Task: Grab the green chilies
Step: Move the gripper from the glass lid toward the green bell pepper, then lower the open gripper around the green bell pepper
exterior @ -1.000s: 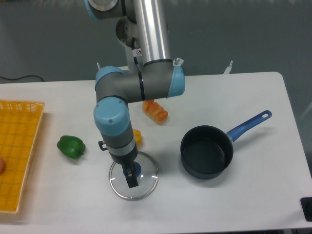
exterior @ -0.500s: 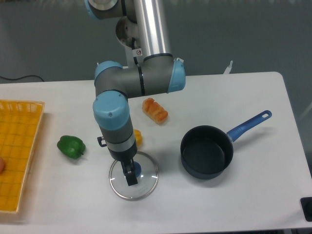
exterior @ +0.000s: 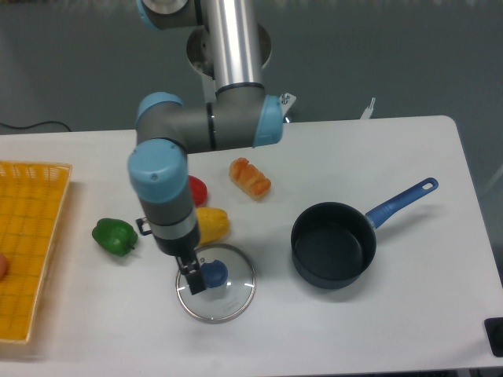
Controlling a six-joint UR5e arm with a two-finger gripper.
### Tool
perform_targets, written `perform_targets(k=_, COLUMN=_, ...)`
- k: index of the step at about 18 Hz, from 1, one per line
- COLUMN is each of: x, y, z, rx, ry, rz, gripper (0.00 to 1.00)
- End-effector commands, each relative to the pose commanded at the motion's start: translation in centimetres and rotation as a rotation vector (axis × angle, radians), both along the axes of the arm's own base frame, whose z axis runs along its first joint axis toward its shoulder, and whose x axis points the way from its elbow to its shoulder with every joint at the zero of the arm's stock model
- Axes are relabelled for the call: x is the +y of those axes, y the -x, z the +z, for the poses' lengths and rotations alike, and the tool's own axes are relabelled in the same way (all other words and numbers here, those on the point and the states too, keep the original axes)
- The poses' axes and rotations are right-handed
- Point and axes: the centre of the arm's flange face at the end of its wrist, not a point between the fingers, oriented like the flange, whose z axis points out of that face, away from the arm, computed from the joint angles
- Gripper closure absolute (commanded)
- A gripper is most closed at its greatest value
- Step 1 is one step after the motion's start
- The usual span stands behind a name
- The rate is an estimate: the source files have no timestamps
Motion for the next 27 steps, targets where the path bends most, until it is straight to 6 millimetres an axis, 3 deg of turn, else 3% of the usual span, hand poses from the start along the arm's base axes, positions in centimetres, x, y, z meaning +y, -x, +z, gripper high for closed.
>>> perform_targets(k=4, x=0.8, y=-3.4, z=-0.5, rx=0.015, ry=0.018, rz=-0.045, gripper=0.00)
perform_targets(k=8, x=1.2, y=-5.9, z=-1.4, rx=0.074, ry=0.097, rz=-0.377, gripper=0.00)
perform_targets(k=11, x=1.8, y=-9.2, z=-2.6, rx=0.137, ry=0.188, rz=-0.545, gripper=0.00)
perform_targets(k=15, x=2.3, y=-11.3, z=-3.5, rx=0.143, ry=0.211, rz=-0.642, gripper=0.00)
perform_targets(k=18, x=2.2, y=-13.9, z=-4.4, rx=0.153, ry=0.249, rz=-0.685, gripper=0.00)
perform_targets(k=23, x=0.0, y=-14.9, z=-6.2, rx=0.140, ry=0.297, rz=-0.691, gripper=0.00)
perform_targets(k=27, x=-0.5, y=-16.0, z=-7.3, rx=0.138, ry=0.320, rz=-0.701, gripper=0.00)
